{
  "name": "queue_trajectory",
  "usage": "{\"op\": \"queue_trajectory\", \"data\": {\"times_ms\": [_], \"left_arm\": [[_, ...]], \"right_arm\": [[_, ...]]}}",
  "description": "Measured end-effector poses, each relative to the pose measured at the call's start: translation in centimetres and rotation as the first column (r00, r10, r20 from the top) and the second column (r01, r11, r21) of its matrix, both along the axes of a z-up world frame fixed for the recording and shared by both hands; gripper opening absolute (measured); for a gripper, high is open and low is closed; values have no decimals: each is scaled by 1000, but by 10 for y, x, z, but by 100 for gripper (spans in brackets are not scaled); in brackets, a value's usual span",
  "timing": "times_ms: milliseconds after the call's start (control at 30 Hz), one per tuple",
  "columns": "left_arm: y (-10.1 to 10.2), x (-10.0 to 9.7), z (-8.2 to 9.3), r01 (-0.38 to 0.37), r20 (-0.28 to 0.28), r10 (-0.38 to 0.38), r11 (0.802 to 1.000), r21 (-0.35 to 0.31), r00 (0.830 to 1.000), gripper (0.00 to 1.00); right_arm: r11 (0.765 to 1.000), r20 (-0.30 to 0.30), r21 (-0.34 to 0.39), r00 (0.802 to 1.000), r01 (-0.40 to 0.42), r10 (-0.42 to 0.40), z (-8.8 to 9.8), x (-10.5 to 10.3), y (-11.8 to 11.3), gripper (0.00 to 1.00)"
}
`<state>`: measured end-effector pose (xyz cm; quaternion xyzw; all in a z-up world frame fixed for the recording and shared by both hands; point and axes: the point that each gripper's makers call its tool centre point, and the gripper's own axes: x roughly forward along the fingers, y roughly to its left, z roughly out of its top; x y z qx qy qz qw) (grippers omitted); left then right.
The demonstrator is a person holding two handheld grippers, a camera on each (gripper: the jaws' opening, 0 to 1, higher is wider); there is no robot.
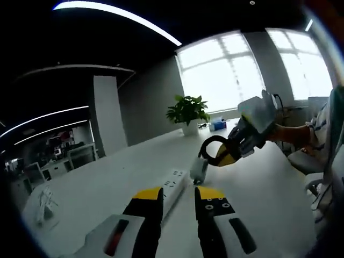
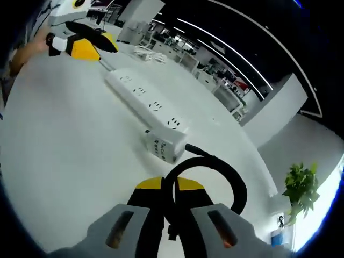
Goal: Straighten the power strip on the desk, plug the charger into it
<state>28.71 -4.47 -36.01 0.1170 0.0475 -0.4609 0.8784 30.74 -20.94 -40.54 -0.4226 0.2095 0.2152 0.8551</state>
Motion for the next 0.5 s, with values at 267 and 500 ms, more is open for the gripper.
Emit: {"op": "queue_trajectory", "data": {"times_ms": [267, 500], "left_arm": [[-50, -4, -5, 75, 47, -80, 992, 98, 996, 23], [-73, 10, -11, 70, 52, -77, 990, 126, 996, 23]], "right_arm": [[998, 25, -41, 999, -40, 41, 1, -4, 7, 5], [995, 45, -81, 997, -57, 61, 1, -7, 9, 5]]}}
